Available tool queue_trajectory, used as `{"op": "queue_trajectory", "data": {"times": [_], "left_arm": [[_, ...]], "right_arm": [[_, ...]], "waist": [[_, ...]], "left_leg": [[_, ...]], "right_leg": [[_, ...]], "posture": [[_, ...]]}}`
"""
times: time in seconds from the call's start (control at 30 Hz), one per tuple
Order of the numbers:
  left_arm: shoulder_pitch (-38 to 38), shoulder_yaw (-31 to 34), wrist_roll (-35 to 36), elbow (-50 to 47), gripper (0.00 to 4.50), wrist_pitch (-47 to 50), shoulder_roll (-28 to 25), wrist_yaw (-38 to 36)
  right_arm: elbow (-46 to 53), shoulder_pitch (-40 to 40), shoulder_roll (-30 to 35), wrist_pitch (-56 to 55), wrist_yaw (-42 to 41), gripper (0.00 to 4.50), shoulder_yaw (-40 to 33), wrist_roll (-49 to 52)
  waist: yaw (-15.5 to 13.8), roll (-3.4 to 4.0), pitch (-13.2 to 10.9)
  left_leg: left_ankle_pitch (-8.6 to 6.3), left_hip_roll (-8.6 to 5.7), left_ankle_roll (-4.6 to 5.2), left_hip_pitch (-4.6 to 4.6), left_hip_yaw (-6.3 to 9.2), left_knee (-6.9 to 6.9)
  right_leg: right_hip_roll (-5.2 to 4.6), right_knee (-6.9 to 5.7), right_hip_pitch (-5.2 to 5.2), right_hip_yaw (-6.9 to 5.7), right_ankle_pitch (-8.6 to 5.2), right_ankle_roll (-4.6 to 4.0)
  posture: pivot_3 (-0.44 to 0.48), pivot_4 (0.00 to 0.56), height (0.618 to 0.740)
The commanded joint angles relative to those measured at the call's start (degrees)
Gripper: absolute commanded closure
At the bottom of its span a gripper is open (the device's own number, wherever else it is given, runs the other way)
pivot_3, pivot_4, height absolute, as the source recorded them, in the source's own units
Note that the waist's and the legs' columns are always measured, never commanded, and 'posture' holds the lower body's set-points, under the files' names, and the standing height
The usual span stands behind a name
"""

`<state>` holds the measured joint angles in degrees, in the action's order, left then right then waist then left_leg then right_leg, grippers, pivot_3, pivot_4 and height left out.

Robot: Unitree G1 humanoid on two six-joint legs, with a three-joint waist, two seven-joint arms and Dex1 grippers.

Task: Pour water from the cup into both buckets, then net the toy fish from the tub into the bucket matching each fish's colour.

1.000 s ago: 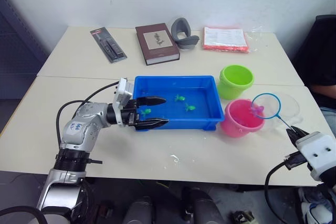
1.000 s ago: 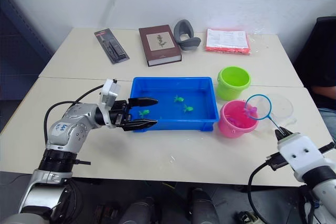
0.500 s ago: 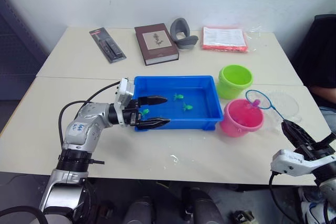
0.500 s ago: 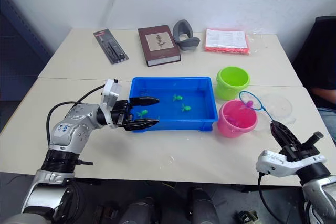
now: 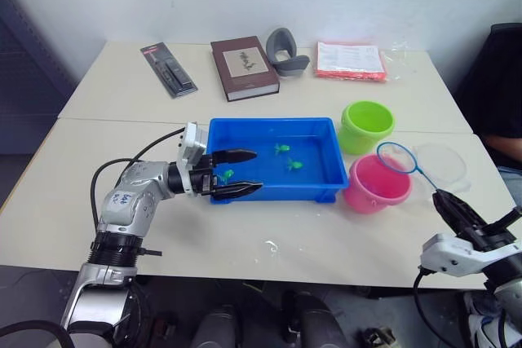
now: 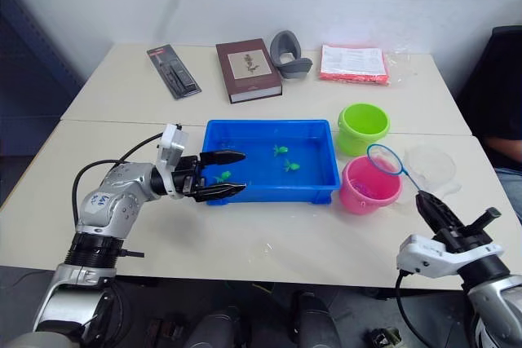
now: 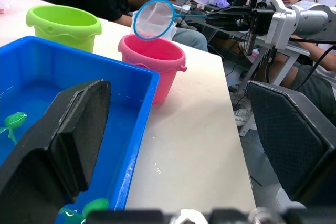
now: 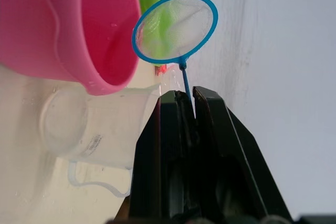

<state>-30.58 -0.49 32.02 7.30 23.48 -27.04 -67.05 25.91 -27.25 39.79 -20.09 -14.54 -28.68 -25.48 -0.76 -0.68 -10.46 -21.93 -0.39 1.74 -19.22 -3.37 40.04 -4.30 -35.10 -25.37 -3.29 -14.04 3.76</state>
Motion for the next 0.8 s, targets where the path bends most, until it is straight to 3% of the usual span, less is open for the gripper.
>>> {"op": "queue_trajectory", "data": {"times": [0.03,0.17,0.37,0.5,0.63,0.8], "left_arm": [[0.24,1.84,-0.36,-0.91,0.05,-1.57,-1.25,0.02],[0.76,3.03,-1.44,1.47,0.05,-3.88,-2.59,-0.67],[0.80,3.55,-3.22,3.65,0.05,-7.35,-3.06,-0.50],[1.82,4.21,-4.72,4.52,0.05,-9.68,-4.26,-0.34],[3.32,4.74,-4.28,3.67,0.05,-9.17,-5.55,-0.94],[3.87,5.28,-4.07,2.65,0.05,-9.12,-5.63,-0.07]], "right_arm": [[8.70,3.61,0.20,9.50,-8.87,4.50,1.85,20.57],[15.87,16.08,4.71,31.63,-15.93,4.50,9.65,33.11],[10.95,36.44,8.31,52.50,-17.96,4.50,29.52,25.32],[2.11,46.55,8.45,50.28,-17.80,4.50,40.49,14.88],[-3.03,53.07,9.27,50.84,-20.39,4.50,43.90,10.83],[-6.75,54.50,9.96,48.36,-25.43,4.50,46.55,9.79]], "waist": [[0.47,0.00,0.00],[1.12,0.01,0.00],[0.34,0.00,0.00],[-0.02,0.01,0.00],[0.20,0.01,0.00],[-0.02,0.01,0.00]], "left_leg": [[0.00,0.02,0.00,0.02,0.00,-0.01],[-0.01,0.07,0.01,0.06,-0.01,0.02],[-0.01,0.06,0.03,-0.06,0.20,0.03],[-0.04,0.02,0.07,-0.31,0.24,0.03],[-0.06,0.00,0.12,-0.49,0.25,0.05],[-0.07,0.01,0.12,-0.63,0.43,0.05]], "right_leg": [[0.01,-0.01,0.00,0.00,0.00,0.00],[0.03,-0.10,0.00,0.01,0.00,-0.01],[-0.10,-0.08,-0.08,-0.20,-0.06,-0.15],[-0.16,0.08,-0.18,-0.33,-0.05,-0.14],[-0.15,0.07,-0.23,-0.43,0.00,-0.04],[-0.16,0.16,-0.23,-0.66,0.01,-0.03]], "posture": [[0.000,0.150,0.740],[0.000,0.150,0.740],[0.000,0.150,0.740],[0.000,0.150,0.740],[0.000,0.150,0.740],[0.000,0.150,0.740]]}}
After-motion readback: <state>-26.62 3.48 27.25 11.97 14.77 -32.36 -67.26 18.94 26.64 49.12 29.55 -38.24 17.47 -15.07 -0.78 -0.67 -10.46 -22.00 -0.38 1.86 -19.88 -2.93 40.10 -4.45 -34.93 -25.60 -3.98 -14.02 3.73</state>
